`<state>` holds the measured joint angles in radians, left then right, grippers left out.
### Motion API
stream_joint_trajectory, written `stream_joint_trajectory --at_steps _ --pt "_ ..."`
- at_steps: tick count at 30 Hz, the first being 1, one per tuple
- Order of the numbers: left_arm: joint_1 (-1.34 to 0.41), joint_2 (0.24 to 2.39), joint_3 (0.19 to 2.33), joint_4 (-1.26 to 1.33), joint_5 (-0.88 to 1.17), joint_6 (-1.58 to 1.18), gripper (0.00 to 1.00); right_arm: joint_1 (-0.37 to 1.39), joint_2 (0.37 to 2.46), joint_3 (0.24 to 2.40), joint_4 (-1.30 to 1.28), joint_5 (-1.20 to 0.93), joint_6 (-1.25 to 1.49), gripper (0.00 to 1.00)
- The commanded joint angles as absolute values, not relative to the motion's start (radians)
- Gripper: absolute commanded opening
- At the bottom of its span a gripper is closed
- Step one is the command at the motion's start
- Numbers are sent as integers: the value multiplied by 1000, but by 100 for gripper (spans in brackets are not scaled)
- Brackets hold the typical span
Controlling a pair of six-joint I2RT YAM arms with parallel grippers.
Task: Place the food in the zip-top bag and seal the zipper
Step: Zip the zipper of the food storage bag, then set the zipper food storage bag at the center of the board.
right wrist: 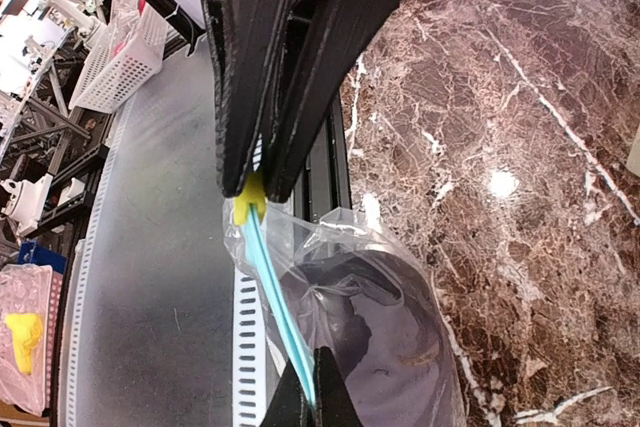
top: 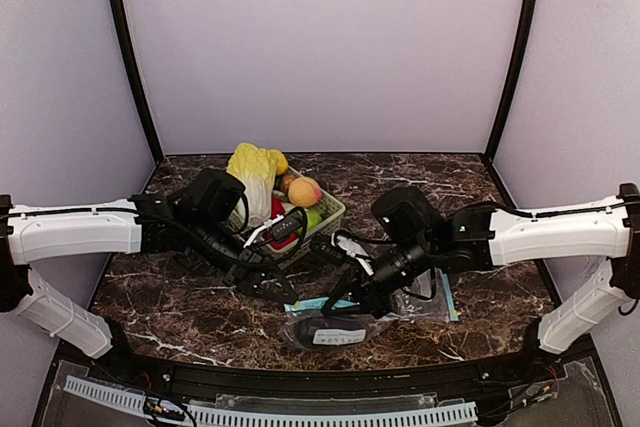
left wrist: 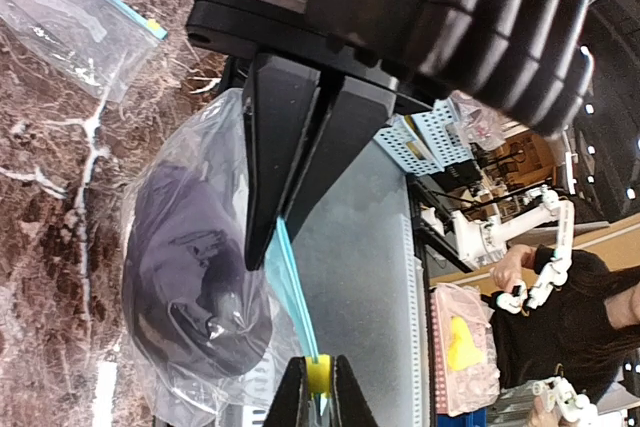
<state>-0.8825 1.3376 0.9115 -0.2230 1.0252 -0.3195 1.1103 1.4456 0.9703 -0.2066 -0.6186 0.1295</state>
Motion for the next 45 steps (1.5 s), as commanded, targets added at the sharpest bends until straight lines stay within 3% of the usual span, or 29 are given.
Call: stream_joint_trajectory --at_steps 1,13,14,19,22,24,33,45 --pt "-878 1322 958 -502 1040 -157 1 1076 1415 972 -384 -526 82 0" --pt "-877 1339 968 -554 936 -91 3 1068 1392 969 -389 -501 103 0" --pt "-877 1338 970 -554 922 -90 7 1065 1390 974 -387 -495 112 0" --pt "-875 1253 953 -429 697 -152 56 1017 1361 998 -374 -364 228 0" --pt "-856 1162 918 -335 531 -196 76 957 1329 1006 -385 -251 278 0" --pt "-827 1125 888 -286 489 -237 83 918 1314 1018 -425 -151 278 0" --pt "-763 1106 810 -159 366 -413 84 640 1422 1133 -514 263 186 0" --pt "-750 991 681 -121 269 -490 85 415 1852 1424 -443 568 49 0"
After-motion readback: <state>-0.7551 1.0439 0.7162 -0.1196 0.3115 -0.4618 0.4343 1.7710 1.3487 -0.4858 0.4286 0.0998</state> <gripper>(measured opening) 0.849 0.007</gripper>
